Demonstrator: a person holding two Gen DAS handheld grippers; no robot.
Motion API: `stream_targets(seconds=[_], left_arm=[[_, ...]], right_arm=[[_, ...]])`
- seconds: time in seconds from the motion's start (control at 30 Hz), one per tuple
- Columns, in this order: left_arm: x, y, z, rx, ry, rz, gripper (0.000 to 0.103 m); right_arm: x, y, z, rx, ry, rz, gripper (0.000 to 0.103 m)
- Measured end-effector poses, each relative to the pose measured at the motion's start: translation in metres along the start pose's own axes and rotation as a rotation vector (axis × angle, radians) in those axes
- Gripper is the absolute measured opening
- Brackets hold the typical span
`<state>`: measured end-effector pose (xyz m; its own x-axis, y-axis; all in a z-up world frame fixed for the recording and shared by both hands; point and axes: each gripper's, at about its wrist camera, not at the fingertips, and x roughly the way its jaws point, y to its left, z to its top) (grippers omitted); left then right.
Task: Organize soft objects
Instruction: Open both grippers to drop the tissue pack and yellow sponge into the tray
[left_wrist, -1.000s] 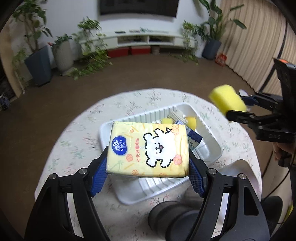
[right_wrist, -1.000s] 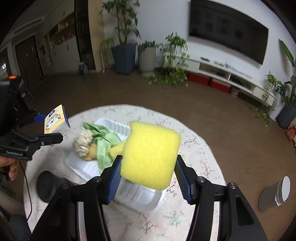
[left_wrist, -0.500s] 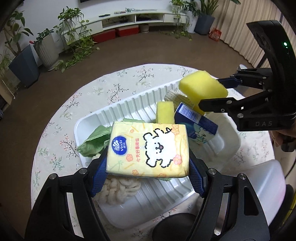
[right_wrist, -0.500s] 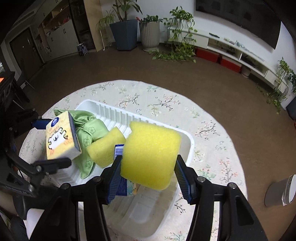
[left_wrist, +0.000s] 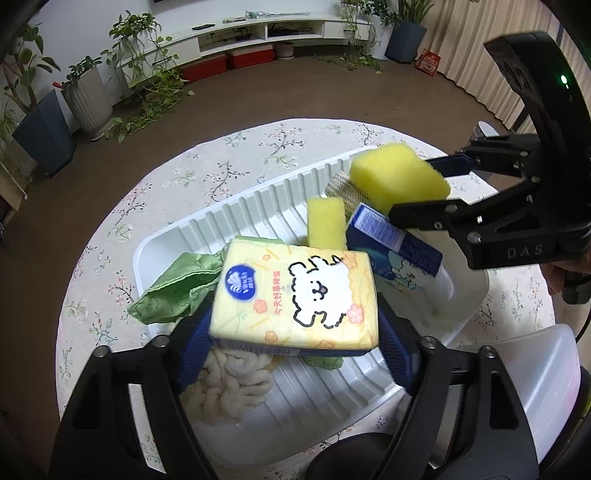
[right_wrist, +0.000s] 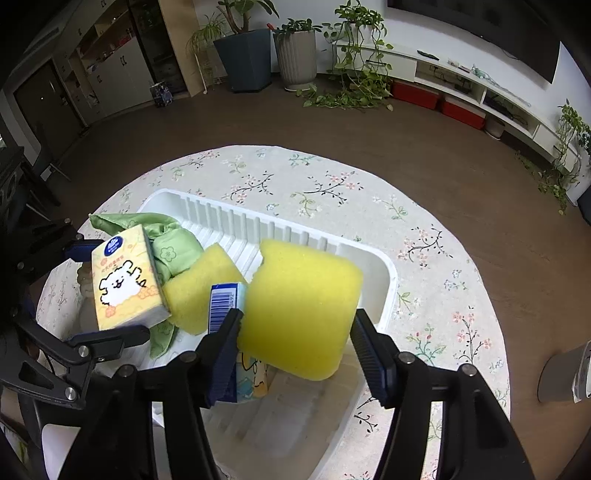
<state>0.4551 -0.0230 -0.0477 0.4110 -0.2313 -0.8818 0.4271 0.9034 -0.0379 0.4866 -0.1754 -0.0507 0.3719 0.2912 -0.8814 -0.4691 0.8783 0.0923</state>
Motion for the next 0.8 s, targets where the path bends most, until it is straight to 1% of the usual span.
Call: stream_targets(seconds=[0.07, 0.1, 0.37, 0.5, 0.8], left_arm=[[-0.002, 0.003, 0.000, -0.010, -0.006, 0.000, 0.094], [-0.002, 0.004, 0.000, -0.016, -0.009, 0.000, 0.095], [-0.005, 0.009, 0.000, -0.030, -0.022, 0.006, 0.096], [-0.014, 0.013, 0.000, -0.037, -0.042, 0.016, 0.098], [-0.027, 0.013, -0.003, -0.049, -0.078, 0.032, 0.099]], right_arm=[[0.000, 0.001, -0.001, 0.002, -0.001, 0.002, 0.070], [0.000, 0.001, -0.001, 0.002, -0.001, 0.001, 0.071], [-0.001, 0.000, -0.003, 0.008, -0.001, 0.013, 0.074], [-0.004, -0.002, -0.004, 0.019, -0.007, 0.015, 0.076], [-0.016, -0.007, -0.005, 0.046, -0.041, 0.022, 0.077]])
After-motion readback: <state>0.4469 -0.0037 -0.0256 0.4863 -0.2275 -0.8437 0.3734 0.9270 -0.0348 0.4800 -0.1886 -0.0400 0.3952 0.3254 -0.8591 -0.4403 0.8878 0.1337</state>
